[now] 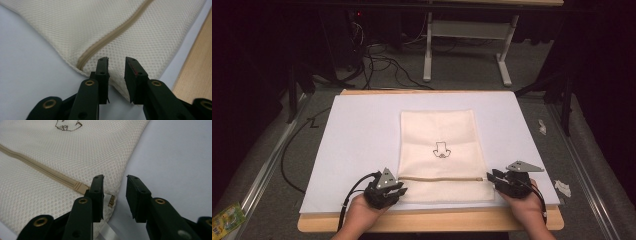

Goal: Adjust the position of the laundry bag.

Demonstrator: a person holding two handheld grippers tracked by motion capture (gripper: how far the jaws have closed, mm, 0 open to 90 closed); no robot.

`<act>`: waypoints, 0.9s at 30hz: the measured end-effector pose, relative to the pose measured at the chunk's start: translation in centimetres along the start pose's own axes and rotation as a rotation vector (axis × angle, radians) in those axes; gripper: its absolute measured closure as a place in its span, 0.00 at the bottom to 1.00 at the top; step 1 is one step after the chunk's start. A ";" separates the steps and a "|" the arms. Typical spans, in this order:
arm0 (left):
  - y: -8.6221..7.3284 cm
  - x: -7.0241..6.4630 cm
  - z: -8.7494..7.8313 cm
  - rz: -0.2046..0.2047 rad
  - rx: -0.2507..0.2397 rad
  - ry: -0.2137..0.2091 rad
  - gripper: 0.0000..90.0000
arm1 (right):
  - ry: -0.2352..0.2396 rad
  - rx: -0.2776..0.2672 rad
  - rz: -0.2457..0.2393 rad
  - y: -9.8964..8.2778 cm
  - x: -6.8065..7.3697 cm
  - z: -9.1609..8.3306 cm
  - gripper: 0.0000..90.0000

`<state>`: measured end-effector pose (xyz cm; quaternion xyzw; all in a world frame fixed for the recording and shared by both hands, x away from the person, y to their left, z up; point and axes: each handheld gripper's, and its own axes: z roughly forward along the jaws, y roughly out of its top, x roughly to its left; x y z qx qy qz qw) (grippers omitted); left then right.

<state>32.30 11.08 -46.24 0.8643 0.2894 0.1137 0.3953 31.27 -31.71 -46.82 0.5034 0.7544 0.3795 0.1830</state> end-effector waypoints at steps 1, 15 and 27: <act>0.0 0.0 0.0 0.000 0.000 0.000 0.76 | 0.000 0.000 0.000 0.0 0.0 0.0 0.74; -1.2 3.4 -1.9 -0.155 -0.133 0.166 0.53 | 0.019 0.049 0.017 -0.5 0.4 0.0 0.68; -1.4 3.3 -1.9 -0.114 -0.174 0.145 0.58 | 0.017 0.081 0.002 -0.5 0.7 0.6 0.76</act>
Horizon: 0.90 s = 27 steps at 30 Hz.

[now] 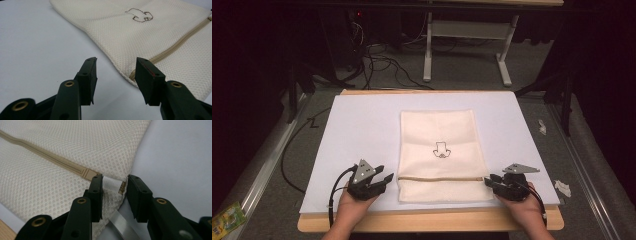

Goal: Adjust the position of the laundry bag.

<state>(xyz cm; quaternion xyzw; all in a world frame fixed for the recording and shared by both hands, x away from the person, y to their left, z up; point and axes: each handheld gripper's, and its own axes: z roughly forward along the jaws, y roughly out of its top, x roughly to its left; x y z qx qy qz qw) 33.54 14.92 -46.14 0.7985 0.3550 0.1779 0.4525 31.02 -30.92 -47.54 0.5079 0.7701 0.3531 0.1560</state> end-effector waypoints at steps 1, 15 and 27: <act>0.0 0.0 0.0 -0.003 0.000 0.002 0.58 | -0.005 0.006 -0.009 0.1 0.1 0.0 0.78; 1.2 -1.3 0.5 -0.086 0.012 -0.032 0.51 | 0.003 0.012 -0.066 0.6 0.3 0.0 0.94; 3.3 -5.2 3.2 -0.074 0.048 -0.101 0.57 | -0.013 -0.064 -0.041 1.2 0.2 -0.8 0.94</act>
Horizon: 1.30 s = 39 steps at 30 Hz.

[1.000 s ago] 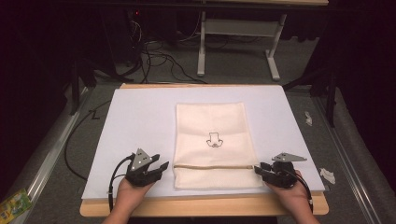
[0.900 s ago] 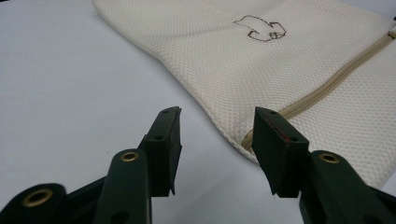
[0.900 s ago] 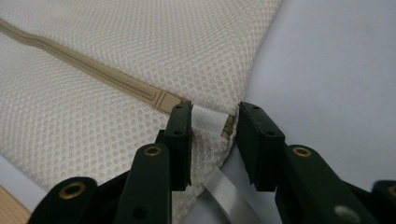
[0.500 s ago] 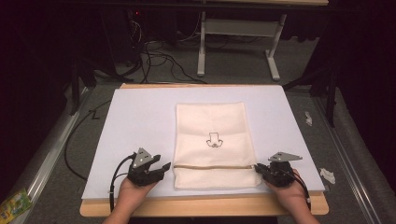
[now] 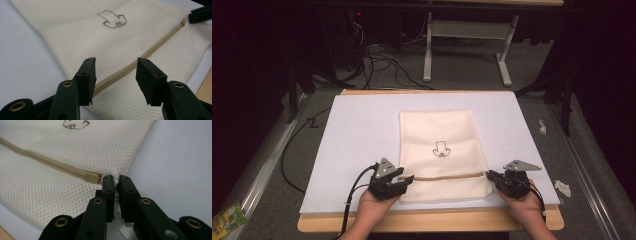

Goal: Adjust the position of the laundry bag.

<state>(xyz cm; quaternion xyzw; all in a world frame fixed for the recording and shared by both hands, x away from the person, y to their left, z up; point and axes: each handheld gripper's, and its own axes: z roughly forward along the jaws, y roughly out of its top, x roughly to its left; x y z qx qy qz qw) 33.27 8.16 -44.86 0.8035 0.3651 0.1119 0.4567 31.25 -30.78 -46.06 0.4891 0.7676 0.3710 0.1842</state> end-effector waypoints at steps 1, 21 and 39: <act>0.2 -0.4 0.4 -0.006 -0.012 -0.032 0.59 | 0.000 -0.007 0.003 0.1 0.0 -0.1 0.94; 3.4 -7.7 8.7 0.060 -0.044 -0.178 0.71 | 0.020 -0.087 -0.038 0.3 0.1 -0.9 0.94; 4.9 -10.6 12.8 0.024 -0.024 -0.247 0.82 | 0.043 -0.116 -0.047 0.5 0.7 -1.1 0.94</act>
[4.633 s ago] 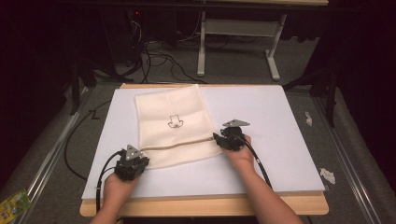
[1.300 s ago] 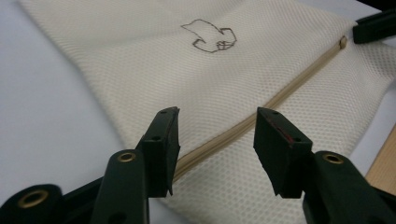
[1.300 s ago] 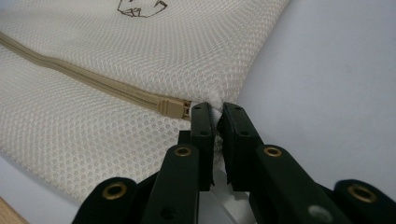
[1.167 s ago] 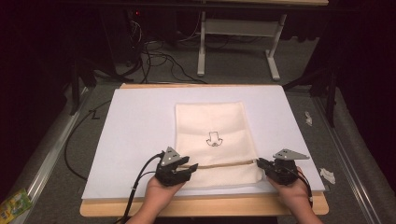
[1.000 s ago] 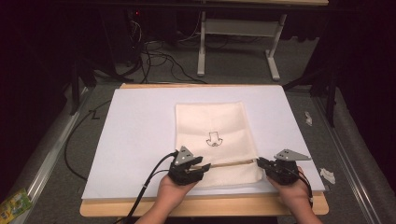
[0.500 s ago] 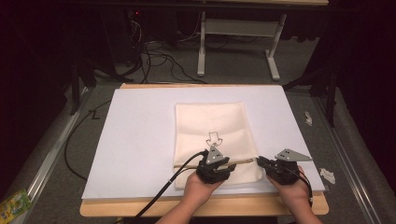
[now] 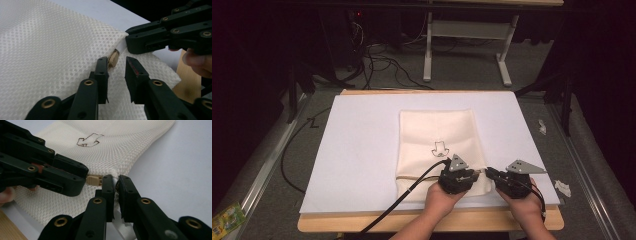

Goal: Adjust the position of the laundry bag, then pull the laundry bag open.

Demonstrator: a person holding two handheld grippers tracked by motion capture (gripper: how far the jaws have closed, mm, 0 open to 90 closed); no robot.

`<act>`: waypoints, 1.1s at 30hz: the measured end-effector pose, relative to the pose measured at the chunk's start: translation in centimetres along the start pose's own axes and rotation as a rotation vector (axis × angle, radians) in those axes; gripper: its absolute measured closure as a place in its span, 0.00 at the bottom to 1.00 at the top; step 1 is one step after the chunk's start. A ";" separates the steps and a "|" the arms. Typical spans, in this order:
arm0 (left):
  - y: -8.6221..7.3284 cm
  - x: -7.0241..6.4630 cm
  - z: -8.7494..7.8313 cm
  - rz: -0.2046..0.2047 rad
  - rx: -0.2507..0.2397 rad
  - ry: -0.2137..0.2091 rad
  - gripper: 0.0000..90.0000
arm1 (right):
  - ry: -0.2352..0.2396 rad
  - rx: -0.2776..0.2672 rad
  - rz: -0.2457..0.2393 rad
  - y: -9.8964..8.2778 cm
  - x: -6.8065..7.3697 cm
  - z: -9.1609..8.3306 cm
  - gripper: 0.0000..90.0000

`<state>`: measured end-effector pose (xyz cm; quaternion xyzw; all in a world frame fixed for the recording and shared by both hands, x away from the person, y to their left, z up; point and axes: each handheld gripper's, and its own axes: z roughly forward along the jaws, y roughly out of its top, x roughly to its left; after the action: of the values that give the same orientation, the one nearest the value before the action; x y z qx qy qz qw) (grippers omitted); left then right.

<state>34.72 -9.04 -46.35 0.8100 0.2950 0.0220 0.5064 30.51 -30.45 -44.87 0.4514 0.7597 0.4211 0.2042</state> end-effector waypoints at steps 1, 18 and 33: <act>0.0 -0.1 0.2 -0.005 -0.002 -0.002 0.82 | -0.001 0.001 0.000 0.0 0.0 0.0 0.94; 0.5 -0.2 -0.2 0.014 -0.002 0.027 0.97 | 0.002 -0.003 0.005 0.2 0.3 0.2 0.94; 0.2 0.1 -0.4 -0.007 -0.003 0.015 0.97 | -0.007 0.004 -0.004 0.1 0.6 0.2 0.94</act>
<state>34.80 -8.76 -46.03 0.8080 0.3018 0.0265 0.5053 30.39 -29.82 -44.90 0.4518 0.7608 0.4174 0.2068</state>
